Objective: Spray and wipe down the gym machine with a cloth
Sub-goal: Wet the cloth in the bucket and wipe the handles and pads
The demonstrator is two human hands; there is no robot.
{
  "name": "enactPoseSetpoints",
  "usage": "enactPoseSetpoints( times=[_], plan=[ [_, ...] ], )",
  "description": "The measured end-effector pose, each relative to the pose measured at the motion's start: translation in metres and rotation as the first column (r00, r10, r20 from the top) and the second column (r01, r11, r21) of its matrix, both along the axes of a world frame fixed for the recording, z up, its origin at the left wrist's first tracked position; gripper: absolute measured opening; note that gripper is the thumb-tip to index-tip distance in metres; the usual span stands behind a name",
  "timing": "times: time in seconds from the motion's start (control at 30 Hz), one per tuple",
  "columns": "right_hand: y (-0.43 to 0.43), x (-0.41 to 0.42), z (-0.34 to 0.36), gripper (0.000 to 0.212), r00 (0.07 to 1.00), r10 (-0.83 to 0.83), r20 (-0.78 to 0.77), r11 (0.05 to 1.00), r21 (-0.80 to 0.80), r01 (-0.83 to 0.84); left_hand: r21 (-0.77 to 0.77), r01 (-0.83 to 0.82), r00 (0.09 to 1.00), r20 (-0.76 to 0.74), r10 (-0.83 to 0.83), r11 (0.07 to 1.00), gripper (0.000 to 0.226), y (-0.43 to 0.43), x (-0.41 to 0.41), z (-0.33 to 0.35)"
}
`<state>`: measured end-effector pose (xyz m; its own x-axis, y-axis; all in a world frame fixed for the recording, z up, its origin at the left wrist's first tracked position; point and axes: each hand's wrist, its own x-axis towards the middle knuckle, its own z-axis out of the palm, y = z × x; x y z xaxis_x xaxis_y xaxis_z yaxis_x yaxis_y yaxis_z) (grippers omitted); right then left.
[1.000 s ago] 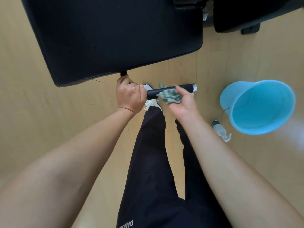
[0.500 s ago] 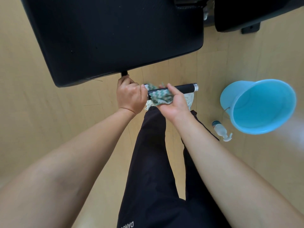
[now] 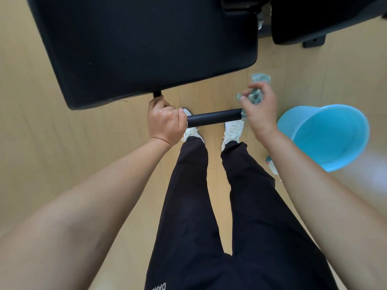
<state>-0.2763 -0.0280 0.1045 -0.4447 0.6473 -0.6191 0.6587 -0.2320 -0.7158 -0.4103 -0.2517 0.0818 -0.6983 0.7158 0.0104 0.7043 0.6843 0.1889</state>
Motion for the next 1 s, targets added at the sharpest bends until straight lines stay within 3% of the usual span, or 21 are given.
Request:
enactPoseSetpoints(
  times=[0.07,0.17,0.3,0.37,0.47,0.57,0.7,0.9,1.0],
  plan=[
    [-0.01,-0.018,0.007,0.028,0.97,0.239,-0.04,0.971,0.011,-0.239,-0.001,0.002,1.0,-0.004,-0.002,1.0,0.047,0.001,0.0,0.001],
    [-0.037,-0.039,0.012,0.054,0.829,0.559,0.023,0.829,-0.008,-0.559,0.005,0.013,1.0,-0.016,-0.013,1.0,0.047,0.001,-0.001,0.001],
    [-0.051,-0.052,0.025,0.081,0.65,0.758,0.055,0.652,-0.029,-0.757,0.003,0.022,1.0,-0.004,-0.022,1.0,0.047,0.0,0.0,0.0],
    [-0.048,-0.051,0.029,0.077,0.615,0.788,0.011,0.615,-0.055,-0.787,0.012,0.022,1.0,0.003,-0.023,1.0,0.047,0.0,-0.001,0.0],
    [-0.035,-0.039,0.018,0.047,0.546,0.837,0.027,0.547,-0.057,-0.835,0.021,0.023,1.0,0.001,-0.023,1.0,0.045,0.0,-0.001,0.002],
    [-0.019,-0.02,0.003,0.054,0.487,0.858,0.163,0.499,-0.044,-0.865,0.031,0.019,1.0,-0.006,-0.018,0.999,0.043,0.0,-0.001,0.003],
    [-0.027,-0.017,-0.003,0.052,0.521,0.827,0.21,0.523,0.05,-0.851,0.048,0.008,1.0,-0.013,-0.007,0.999,0.042,0.002,-0.001,0.002],
    [-0.075,-0.043,0.011,0.037,0.62,0.785,0.006,0.612,0.151,-0.777,0.049,0.05,0.999,0.011,-0.051,0.998,0.041,-0.002,-0.003,-0.002],
    [-0.061,-0.03,0.005,0.038,0.582,0.804,0.116,0.547,0.239,-0.803,0.064,0.045,0.999,0.0,-0.045,0.997,0.044,-0.001,-0.003,0.0]
  ],
)
